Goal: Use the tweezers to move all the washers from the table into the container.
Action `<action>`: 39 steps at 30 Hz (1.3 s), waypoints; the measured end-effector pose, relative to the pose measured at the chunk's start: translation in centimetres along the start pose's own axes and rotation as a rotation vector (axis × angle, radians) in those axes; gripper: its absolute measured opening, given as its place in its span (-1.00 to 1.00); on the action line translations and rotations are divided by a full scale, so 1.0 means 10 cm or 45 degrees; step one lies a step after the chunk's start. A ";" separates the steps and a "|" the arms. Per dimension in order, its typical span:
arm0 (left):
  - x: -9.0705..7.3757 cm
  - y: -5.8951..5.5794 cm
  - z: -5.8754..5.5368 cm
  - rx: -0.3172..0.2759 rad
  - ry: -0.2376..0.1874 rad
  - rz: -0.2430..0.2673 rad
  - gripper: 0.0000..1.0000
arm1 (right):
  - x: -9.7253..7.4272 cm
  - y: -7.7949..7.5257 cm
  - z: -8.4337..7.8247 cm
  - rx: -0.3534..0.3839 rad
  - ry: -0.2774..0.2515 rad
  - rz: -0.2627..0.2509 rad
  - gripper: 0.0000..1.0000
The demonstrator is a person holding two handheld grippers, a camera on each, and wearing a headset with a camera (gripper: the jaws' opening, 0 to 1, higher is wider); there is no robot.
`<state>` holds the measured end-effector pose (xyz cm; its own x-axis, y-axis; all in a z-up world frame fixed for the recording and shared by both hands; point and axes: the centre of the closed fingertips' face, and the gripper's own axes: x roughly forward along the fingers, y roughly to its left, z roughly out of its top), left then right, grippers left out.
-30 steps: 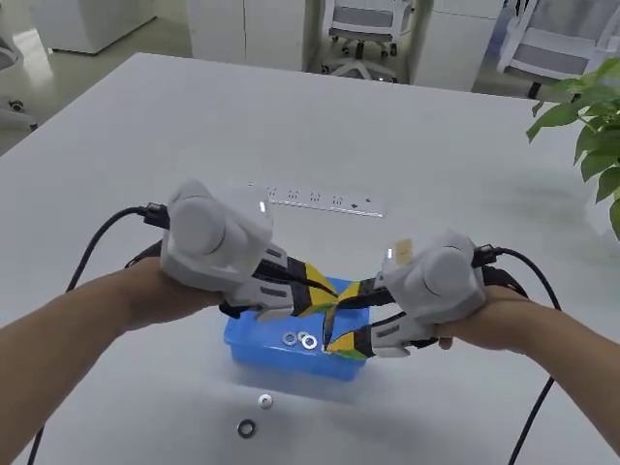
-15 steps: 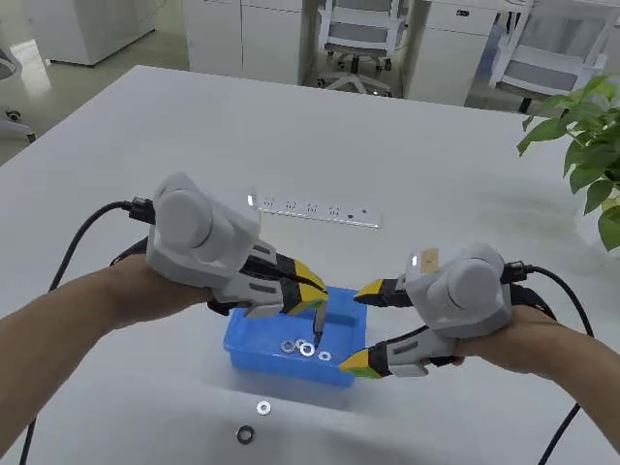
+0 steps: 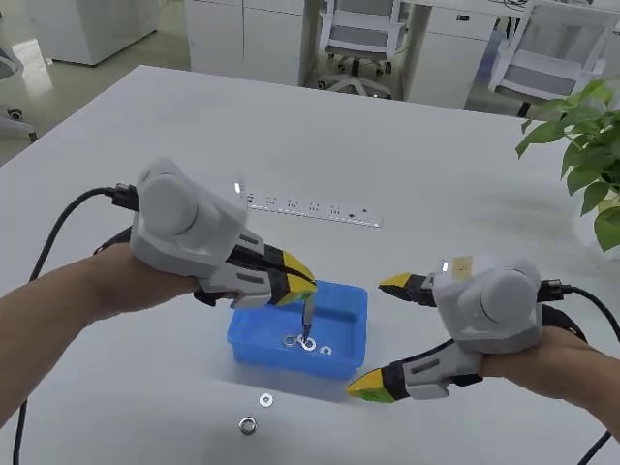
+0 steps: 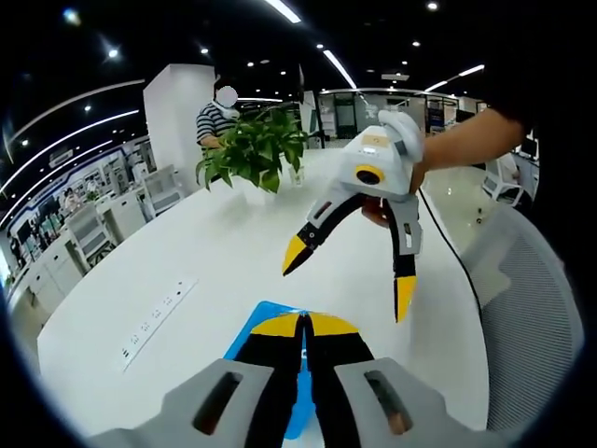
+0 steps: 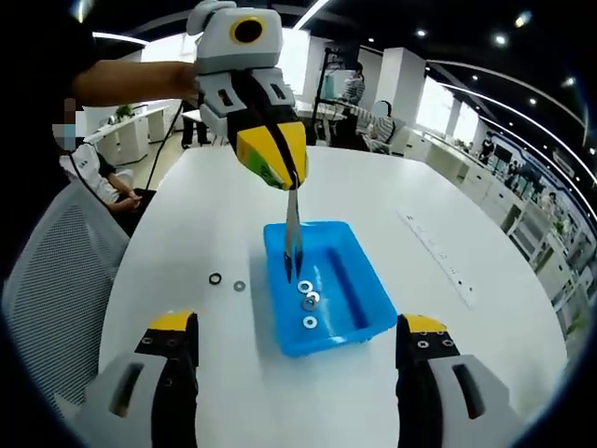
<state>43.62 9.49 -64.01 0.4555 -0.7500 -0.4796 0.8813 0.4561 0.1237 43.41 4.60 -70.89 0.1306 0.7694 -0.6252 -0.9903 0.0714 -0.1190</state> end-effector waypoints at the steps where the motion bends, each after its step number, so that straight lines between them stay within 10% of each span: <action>1: -0.01 -0.01 0.00 -0.001 0.001 0.004 -0.90 | -0.01 0.02 0.00 0.008 -0.005 -0.001 0.82; 39: -0.32 -0.21 -0.06 -0.018 0.006 0.058 -0.91 | -0.09 0.41 -0.07 0.040 -0.055 0.014 1.00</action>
<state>40.24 11.27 -63.28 0.4945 -0.7260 -0.4779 0.8578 0.4964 0.1334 39.29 3.75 -71.29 0.1185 0.7970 -0.5922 -0.9927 0.0824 -0.0877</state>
